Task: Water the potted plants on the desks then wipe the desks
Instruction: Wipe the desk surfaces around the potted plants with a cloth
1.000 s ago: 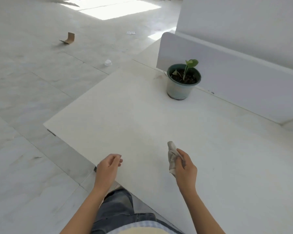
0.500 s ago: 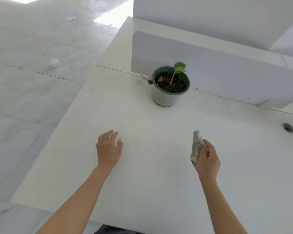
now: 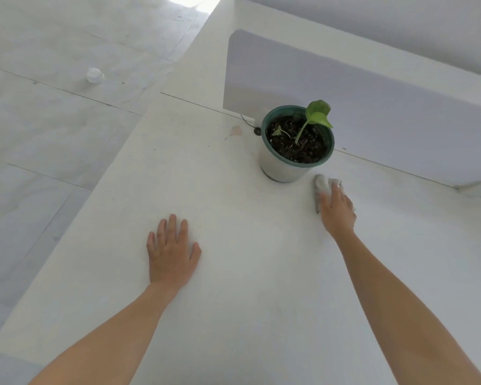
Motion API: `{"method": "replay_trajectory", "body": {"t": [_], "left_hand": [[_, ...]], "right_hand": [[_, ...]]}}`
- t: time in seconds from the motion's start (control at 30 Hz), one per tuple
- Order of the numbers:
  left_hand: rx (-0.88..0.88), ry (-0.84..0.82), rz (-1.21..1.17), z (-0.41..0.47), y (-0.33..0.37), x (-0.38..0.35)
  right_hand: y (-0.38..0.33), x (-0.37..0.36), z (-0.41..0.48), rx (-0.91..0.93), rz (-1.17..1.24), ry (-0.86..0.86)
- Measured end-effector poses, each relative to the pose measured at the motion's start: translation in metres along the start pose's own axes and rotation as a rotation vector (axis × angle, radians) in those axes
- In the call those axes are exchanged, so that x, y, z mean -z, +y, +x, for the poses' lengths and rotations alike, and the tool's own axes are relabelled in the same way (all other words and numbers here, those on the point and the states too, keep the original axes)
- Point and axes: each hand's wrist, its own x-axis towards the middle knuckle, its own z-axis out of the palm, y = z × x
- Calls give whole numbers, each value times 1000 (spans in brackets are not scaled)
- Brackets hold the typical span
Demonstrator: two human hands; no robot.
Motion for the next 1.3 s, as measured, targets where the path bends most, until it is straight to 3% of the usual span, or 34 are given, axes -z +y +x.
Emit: {"method": "replay_trajectory", "body": {"t": [0.1, 0.27, 0.43, 0.57, 0.67, 0.77, 0.83, 1.0, 1.17, 1.3], "left_hand": [[-3, 34, 44, 2, 0, -3], [-4, 107, 67, 4, -2, -8], [-12, 161, 87, 5, -3, -12], [-20, 211, 81, 5, -4, -14], [-22, 225, 80, 5, -2, -13], [-25, 223, 82, 5, -3, -13], [-21, 221, 84, 5, -3, -12], [-26, 238, 88, 6, -4, -14], [-26, 249, 78, 6, -4, -16], [-35, 248, 82, 7, -5, -15]], "right_hand": [[3, -14, 15, -18, -188, -56], [-7, -12, 49, -82, -166, -73], [-23, -21, 58, 103, -232, -110], [-16, -37, 25, 169, -241, -38], [-22, -56, -11, 360, -226, -16], [-52, -79, -35, 710, -235, -152], [-81, -91, -37, 782, -149, -134], [-150, -102, -5, 608, -137, 84], [-187, -116, 37, 328, -243, -106], [-181, -118, 31, 550, -306, -178]]}}
